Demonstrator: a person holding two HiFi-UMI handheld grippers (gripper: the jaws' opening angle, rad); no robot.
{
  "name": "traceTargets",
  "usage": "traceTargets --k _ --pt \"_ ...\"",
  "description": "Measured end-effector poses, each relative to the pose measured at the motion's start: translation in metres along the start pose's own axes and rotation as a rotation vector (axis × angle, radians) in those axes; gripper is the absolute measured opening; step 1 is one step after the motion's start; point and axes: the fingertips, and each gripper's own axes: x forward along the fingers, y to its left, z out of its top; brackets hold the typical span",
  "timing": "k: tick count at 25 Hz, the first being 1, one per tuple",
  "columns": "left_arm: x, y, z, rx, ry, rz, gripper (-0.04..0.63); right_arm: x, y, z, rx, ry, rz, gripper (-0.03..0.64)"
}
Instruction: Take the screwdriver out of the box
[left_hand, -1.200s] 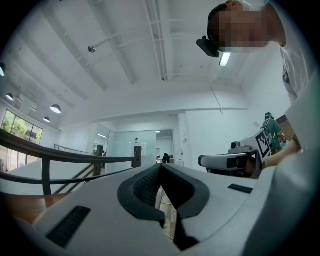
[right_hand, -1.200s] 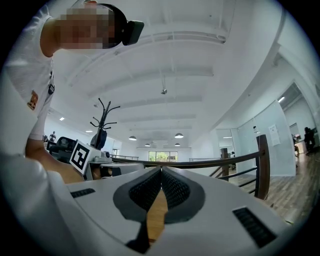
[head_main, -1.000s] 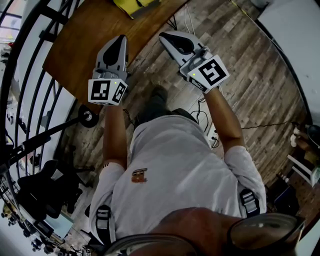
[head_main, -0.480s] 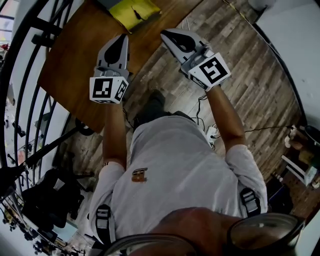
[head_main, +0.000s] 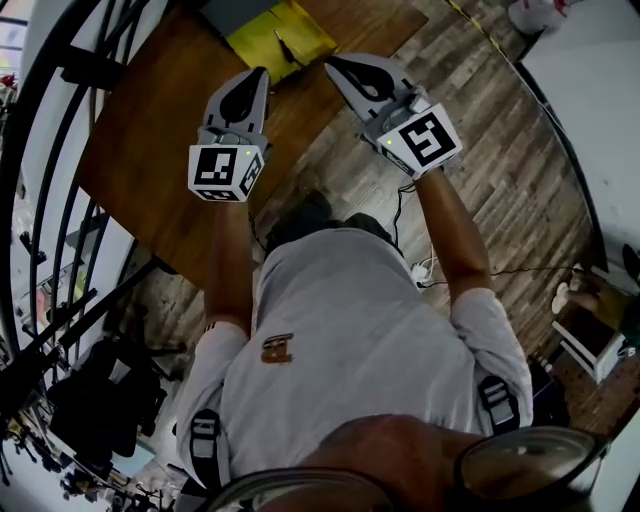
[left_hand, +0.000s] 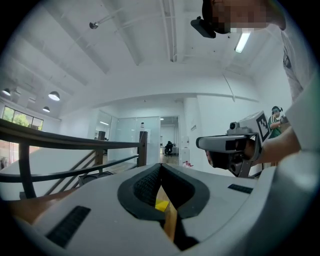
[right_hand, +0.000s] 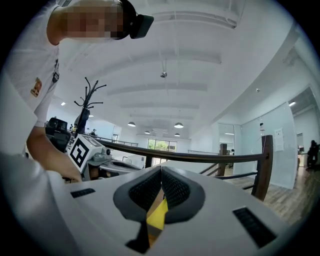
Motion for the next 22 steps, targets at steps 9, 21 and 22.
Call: traceTargets --k 9,21,22 --pt "0.031 0.038 -0.026 -0.057 0.096 0.023 0.018 0.042 -0.023 -0.010 0.001 0.019 0.015 0.032" --pt "0.089 0.054 -0.063 -0.111 0.305 0.125 0.021 0.072 -0.073 -0.021 -0.117 0.005 0.134 0.032" --pt "0.094 0.056 -0.067 -0.120 0.326 0.138 0.021 0.074 -0.077 -0.023 -0.115 0.007 0.144 0.032"
